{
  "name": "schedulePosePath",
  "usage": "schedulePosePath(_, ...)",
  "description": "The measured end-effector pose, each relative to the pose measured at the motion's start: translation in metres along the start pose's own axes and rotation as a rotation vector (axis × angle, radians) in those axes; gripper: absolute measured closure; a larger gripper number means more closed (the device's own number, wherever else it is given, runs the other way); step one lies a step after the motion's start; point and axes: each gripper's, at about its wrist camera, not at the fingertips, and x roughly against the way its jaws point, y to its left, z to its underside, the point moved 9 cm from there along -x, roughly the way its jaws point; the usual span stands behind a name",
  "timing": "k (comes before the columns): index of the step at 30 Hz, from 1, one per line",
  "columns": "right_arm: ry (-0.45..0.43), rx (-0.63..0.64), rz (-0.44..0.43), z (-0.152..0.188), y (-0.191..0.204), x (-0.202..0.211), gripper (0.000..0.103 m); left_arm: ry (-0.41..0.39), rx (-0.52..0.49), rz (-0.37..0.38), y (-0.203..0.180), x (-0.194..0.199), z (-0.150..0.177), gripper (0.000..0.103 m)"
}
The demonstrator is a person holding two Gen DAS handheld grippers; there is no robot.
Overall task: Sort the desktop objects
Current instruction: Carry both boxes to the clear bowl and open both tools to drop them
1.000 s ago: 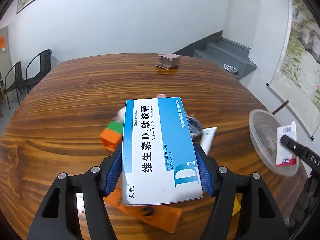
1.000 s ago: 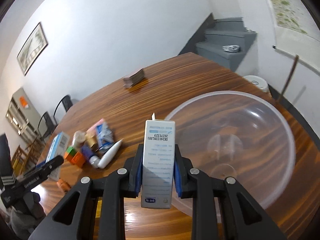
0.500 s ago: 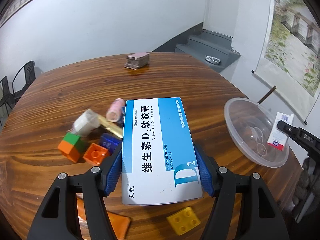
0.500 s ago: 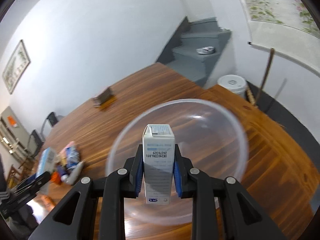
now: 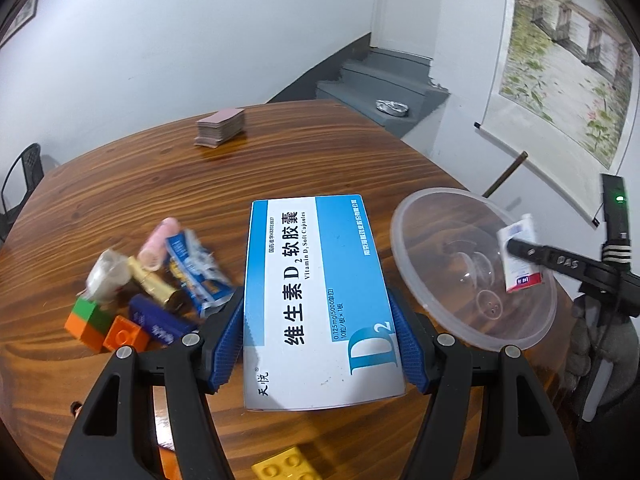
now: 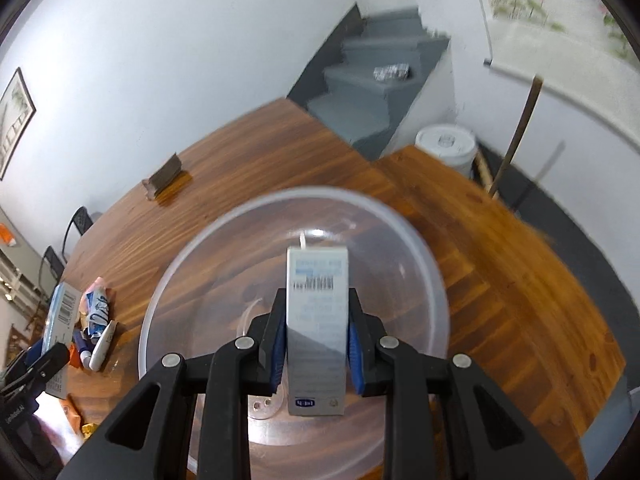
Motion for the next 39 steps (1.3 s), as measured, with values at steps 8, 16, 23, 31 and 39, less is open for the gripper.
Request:
schedulePosePath(8,0.042,0.051,-0.078,0.015,0.021,-0.001,0.074,0.012,-0.035,0.040,-0.029,-0.016,-0.011,0.033)
schedulePosePath(16,0.041,0.086,-0.110,0.023,0.033,0.004,0.075,0.026,-0.065,0.063,-0.051,-0.030,-0.018,0.033)
schedulePosePath(23,-0.098,0.089,0.054,0.003,0.015,0.021,0.062,0.043,-0.112,0.134,-0.085,-0.050,-0.032,0.032)
schedulePosePath(31,-0.342,0.165,0.205,-0.011,0.021,0.060,0.012,0.128,-0.024,0.191,-0.080,-0.062,-0.015,0.032)
schedulePosePath(39,-0.362,0.173,0.216,-0.018,0.024,0.056,0.012,0.068,-0.043,0.098,-0.053,-0.024,-0.007,0.032)
